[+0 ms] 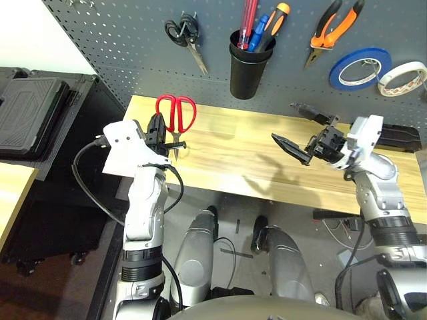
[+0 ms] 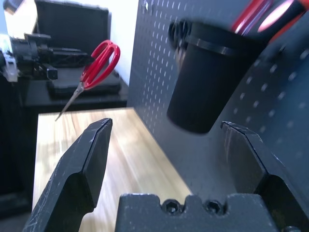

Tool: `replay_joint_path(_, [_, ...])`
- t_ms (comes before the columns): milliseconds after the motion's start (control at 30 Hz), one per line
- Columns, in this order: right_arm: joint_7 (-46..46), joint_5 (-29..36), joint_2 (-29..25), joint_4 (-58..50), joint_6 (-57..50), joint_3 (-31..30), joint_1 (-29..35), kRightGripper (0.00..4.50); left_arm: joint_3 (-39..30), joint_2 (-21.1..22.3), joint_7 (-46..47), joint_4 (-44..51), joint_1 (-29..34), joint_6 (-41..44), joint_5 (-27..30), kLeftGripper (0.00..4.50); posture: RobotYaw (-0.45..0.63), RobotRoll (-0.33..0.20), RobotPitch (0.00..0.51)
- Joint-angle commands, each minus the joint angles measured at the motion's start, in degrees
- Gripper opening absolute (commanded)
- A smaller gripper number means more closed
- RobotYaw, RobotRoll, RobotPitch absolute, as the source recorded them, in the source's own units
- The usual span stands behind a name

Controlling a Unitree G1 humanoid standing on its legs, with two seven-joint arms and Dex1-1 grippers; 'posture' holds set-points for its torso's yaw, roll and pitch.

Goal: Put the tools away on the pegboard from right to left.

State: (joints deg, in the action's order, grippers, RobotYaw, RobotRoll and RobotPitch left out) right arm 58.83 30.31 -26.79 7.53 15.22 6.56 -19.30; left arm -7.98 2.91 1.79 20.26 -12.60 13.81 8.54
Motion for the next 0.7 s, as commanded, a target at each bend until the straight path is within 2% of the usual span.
replay_joint_path(33, [0.94,3.08,-2.22,-2.88,-4.86,2.02,0.51,4.5,-1.57,1.26,-0.39,3.71,-2.26,3.66,2.46,0.01,0.28,0.0,0.238])
replay_joint_path(300, [4.53,8.97,-8.67,-1.09,-15.02,6.79,-4.74,4.5,-6.6,4.43,0.44,4.28,-12.51,10.55,8.09,0.01,0.25,0.0,0.237])
replay_joint_path(700, [4.38,8.08,-7.45,0.03,-17.24,7.16,-8.96,4.5,-6.12,6.21,-1.31,-2.33,-17.84,9.45,8.08,0.01,0.23,0.0,0.231])
